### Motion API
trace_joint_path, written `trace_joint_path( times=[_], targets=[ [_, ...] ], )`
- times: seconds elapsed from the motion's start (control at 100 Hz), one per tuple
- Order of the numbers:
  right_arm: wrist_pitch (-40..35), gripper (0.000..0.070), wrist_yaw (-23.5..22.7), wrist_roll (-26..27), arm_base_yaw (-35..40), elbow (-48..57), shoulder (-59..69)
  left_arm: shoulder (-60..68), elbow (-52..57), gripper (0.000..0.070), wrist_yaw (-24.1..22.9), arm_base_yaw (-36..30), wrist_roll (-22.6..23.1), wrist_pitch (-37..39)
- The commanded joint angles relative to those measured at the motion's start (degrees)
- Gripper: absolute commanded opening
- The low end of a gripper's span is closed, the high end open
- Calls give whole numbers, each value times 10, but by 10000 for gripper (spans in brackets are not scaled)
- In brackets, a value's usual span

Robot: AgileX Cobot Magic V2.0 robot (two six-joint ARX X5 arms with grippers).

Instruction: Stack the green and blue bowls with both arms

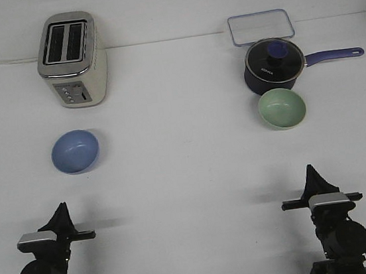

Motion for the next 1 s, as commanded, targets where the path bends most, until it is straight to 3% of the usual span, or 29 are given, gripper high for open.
trace_joint_path(
  times=[0.0,0.99],
  targets=[
    [6,0,0,0,1,5,0,-1,0,15,-3,0,1,8],
    [10,0,-1,7,1,5,0,-1,0,15,-3,0,1,8]
  ],
)
